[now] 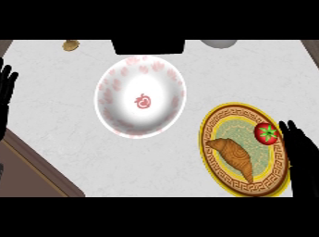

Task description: Pick the tomato from the plate and place it in the bowl

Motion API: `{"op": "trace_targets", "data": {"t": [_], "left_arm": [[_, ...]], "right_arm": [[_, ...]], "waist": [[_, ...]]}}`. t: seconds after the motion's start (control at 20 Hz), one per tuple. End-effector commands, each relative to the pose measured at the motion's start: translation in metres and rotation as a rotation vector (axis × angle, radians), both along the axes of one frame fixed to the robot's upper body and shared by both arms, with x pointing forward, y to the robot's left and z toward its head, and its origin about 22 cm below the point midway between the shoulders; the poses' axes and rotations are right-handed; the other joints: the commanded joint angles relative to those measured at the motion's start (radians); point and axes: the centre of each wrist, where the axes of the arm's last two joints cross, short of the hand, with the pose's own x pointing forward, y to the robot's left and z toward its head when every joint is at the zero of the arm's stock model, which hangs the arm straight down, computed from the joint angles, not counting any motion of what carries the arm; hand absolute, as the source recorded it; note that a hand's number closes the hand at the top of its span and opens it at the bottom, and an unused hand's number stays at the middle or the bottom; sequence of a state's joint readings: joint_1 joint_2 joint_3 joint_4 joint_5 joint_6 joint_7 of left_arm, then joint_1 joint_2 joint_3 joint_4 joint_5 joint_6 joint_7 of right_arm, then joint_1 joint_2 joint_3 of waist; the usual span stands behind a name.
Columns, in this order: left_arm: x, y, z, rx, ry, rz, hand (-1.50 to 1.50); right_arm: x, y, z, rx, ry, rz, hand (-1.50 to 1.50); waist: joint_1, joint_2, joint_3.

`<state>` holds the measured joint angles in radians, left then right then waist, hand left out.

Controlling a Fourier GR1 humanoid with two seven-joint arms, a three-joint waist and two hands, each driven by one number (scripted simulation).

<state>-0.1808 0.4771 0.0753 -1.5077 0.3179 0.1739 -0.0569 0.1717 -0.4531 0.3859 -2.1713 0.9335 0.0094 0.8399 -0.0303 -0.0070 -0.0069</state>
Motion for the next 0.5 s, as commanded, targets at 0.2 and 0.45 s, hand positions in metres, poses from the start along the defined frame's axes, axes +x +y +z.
{"op": "trace_targets", "data": {"t": [0.2,0.45], "left_arm": [[0.009,0.008,-0.002,-0.020,-0.006,-0.027,0.00],[0.007,-0.002,-0.021,-0.010,-0.005,-0.041,0.00]], "right_arm": [[-0.025,0.008,0.056,-0.037,0.109,-0.080,-1.50],[0.020,0.006,0.037,-0.012,0.120,-0.085,-1.50]], "waist": [[0.023,0.007,0.006],[0.031,0.008,0.006]]}}
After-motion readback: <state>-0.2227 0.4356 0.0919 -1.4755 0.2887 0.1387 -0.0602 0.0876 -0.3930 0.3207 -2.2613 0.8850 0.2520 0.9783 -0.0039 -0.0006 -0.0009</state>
